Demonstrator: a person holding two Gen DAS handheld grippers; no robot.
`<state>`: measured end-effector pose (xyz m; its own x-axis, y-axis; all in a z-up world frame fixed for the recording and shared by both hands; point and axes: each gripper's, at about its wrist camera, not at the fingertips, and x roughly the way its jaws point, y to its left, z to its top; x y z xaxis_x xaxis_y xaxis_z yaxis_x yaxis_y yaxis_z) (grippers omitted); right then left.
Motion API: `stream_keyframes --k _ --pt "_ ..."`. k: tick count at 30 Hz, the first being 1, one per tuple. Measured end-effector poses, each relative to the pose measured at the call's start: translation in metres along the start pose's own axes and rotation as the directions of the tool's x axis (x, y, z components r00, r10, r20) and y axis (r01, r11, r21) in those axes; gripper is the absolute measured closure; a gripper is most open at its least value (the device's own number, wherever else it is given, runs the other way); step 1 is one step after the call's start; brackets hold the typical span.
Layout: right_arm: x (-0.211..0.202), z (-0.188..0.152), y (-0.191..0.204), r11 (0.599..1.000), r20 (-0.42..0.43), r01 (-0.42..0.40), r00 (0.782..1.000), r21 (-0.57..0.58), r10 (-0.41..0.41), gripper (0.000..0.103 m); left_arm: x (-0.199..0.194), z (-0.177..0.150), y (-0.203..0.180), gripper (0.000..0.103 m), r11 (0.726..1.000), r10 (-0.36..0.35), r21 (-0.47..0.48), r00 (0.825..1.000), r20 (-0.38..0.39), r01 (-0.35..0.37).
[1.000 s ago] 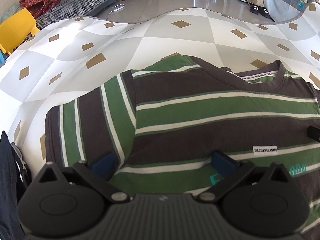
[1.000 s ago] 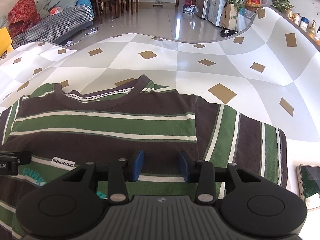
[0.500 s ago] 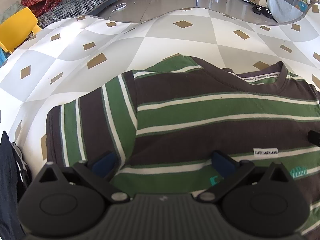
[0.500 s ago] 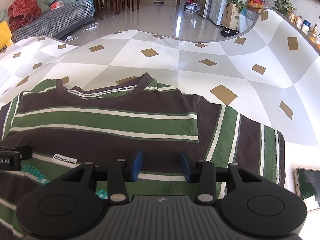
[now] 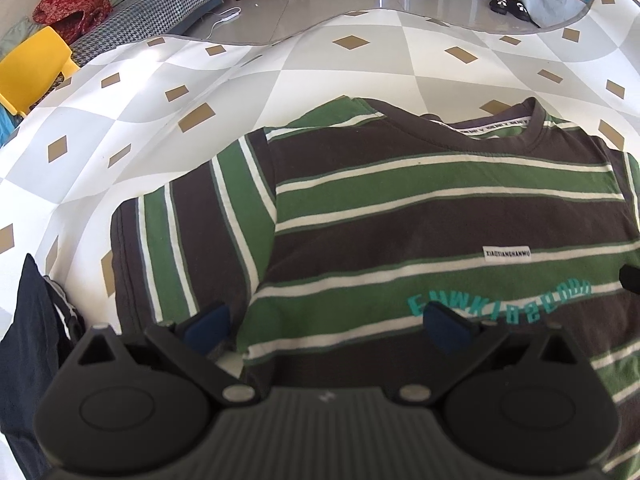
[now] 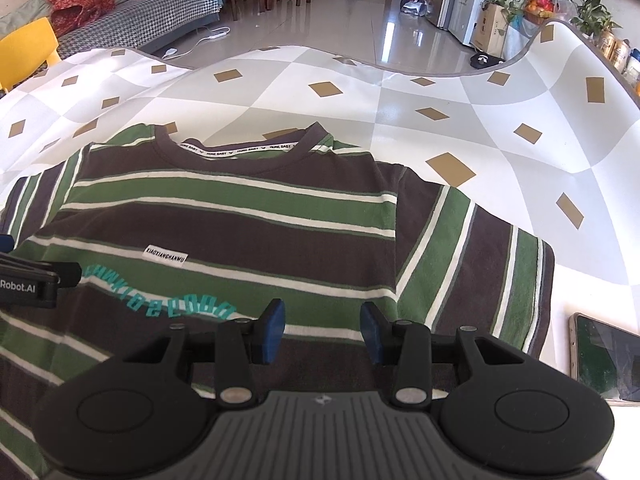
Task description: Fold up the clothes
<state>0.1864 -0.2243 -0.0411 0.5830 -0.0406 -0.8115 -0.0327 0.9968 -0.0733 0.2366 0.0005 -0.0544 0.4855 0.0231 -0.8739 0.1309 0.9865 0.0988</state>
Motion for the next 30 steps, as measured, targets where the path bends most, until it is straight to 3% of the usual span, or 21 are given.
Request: stream_keyframes --k 10,18,30 --pt "-0.024 -0.034 -0.008 0.996 -0.042 -0.085 0.996 -0.041 0.083 0.063 -0.015 -0.037 -0.003 0.000 0.998 -0.057 -0.016 0.998 -0.005 0.057" --pt "-0.023 -0.052 -0.015 0.994 -0.060 -0.082 0.995 -0.070 0.078 0.062 -0.016 -0.061 -0.006 0.000 0.999 -0.046 -0.011 0.999 0.029 0.047" --pt "-0.024 -0.054 -0.022 0.997 -0.053 -0.061 0.997 -0.054 0.058 0.062 -0.012 -0.067 0.029 0.000 0.994 -0.061 -0.090 0.998 0.031 0.064"
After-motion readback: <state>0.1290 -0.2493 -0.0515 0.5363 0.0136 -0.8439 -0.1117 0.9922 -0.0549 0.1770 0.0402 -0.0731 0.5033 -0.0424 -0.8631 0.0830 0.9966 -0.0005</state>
